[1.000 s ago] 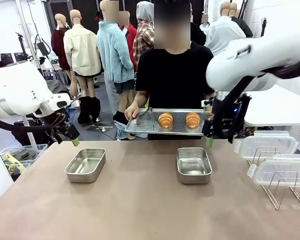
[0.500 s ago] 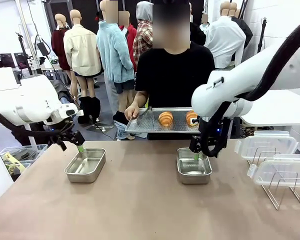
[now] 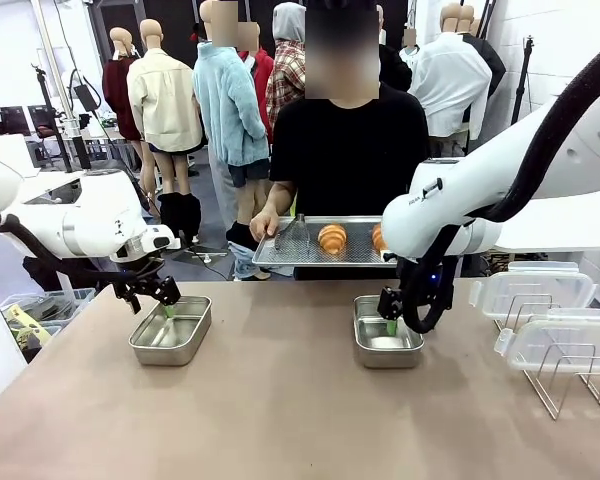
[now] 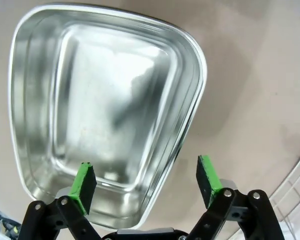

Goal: Place the bread in airtight containers.
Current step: Lift both Airtight Container.

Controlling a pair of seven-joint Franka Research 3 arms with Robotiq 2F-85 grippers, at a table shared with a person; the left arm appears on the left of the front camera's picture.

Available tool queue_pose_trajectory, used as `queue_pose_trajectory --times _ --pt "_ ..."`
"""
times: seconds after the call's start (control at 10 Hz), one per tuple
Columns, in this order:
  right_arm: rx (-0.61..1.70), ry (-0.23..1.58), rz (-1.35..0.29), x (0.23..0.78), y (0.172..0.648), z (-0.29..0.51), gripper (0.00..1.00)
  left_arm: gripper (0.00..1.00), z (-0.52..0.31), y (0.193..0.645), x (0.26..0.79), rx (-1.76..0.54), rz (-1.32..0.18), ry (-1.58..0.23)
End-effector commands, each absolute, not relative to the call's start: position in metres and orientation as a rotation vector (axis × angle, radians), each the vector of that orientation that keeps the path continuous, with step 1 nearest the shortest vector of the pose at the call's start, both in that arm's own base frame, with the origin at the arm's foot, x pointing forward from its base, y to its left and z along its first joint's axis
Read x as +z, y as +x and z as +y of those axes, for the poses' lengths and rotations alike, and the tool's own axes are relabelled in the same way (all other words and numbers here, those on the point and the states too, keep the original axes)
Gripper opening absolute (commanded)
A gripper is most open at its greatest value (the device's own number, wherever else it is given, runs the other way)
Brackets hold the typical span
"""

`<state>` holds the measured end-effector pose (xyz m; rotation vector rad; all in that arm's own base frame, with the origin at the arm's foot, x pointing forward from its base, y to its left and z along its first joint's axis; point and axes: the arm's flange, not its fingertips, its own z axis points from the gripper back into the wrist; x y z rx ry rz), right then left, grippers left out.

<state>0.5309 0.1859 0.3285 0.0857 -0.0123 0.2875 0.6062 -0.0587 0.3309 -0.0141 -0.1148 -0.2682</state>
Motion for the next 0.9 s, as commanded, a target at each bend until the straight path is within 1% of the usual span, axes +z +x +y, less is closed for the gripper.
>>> queue_pose_trajectory --times 0.0,0.1,0.2,0.6,0.7,0.8 --pt "0.244 0.045 -0.029 0.325 0.520 0.186 1.00 1.00 -0.063 0.611 0.335 -0.243 -0.098 0.020" --pt "0.220 0.031 -0.028 0.319 0.521 0.186 1.00 0.94 -0.063 0.613 0.330 -0.236 -0.084 0.024" --pt "0.208 0.014 -0.029 0.313 0.519 0.187 0.95 0.84 -0.063 0.612 0.327 -0.237 -0.074 0.029" --pt "0.176 0.026 -0.018 0.314 0.522 0.186 0.16 0.05 -0.063 0.607 0.332 -0.251 -0.069 0.008" --pt "0.169 0.029 -0.013 0.314 0.523 0.186 0.00 0.00 -0.063 0.605 0.334 -0.249 -0.065 0.015" --pt "0.164 0.026 -0.012 0.314 0.523 0.186 0.00 0.00 -0.062 0.603 0.337 -0.252 -0.065 0.007"
